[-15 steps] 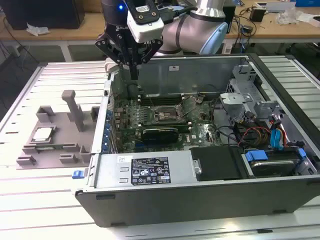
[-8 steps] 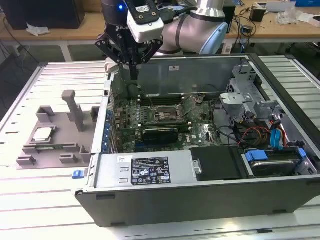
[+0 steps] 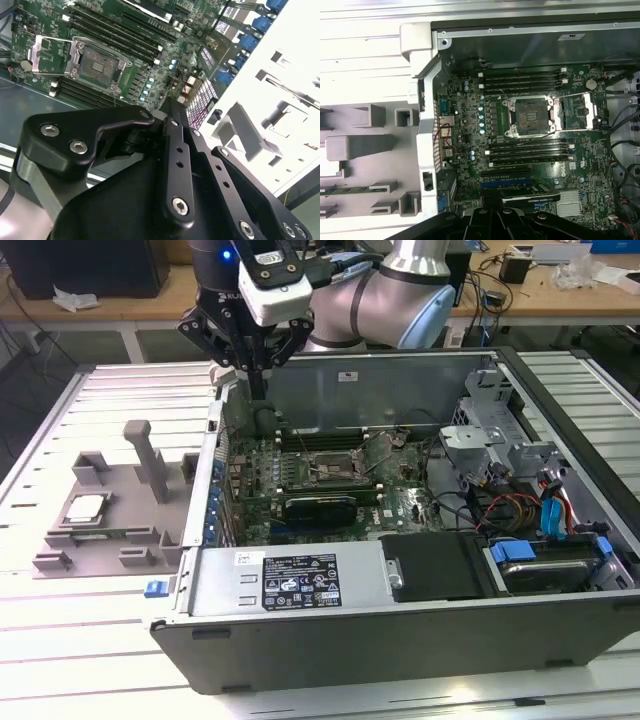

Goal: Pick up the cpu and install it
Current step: 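Reach for the cpu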

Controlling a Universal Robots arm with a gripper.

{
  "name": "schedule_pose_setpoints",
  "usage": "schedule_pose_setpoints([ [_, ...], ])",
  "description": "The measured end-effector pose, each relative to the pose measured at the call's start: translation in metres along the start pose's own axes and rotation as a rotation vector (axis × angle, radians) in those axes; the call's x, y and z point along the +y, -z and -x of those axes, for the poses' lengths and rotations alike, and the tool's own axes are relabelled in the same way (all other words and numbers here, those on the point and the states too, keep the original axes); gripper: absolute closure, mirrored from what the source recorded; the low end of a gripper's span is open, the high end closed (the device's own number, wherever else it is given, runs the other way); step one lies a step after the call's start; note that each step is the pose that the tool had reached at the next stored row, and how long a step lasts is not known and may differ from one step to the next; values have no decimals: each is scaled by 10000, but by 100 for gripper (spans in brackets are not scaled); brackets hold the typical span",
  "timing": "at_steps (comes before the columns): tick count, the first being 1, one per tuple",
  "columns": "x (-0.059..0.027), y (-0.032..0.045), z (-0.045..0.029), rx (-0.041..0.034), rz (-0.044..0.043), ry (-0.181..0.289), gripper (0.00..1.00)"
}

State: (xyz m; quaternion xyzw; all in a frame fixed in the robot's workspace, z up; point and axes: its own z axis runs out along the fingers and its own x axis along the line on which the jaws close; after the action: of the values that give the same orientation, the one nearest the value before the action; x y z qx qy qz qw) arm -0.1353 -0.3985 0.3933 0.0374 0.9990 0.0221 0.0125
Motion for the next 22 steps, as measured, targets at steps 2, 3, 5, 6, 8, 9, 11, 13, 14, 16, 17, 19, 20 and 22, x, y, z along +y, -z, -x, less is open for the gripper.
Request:
schedule_pose_setpoints([
  [2, -1, 0, -24, -1, 1, 0, 89],
  [3, -1, 1, -33, -1, 0, 0, 89],
  [5, 1, 1, -65, -3, -1, -1, 89],
  [6, 2, 2, -79, -3, -1, -1, 89],
  [8, 5, 2, -107, -3, -2, -1, 89],
  [9, 6, 2, -116, -4, -2, -1, 89],
  [11, 7, 3, -157, -5, -2, -1, 89],
  [13, 8, 4, -197, -8, -1, -1, 89],
  [14, 9, 4, -213, -9, -1, -2, 89],
  [16, 10, 5, -242, -11, -1, -2, 89],
  [17, 10, 6, -254, -11, -1, -2, 89],
  [19, 12, 6, -287, -13, -1, -1, 89],
  [20, 12, 7, -308, -13, -1, -1, 89],
  [22, 13, 7, -345, -15, -1, -1, 89],
])
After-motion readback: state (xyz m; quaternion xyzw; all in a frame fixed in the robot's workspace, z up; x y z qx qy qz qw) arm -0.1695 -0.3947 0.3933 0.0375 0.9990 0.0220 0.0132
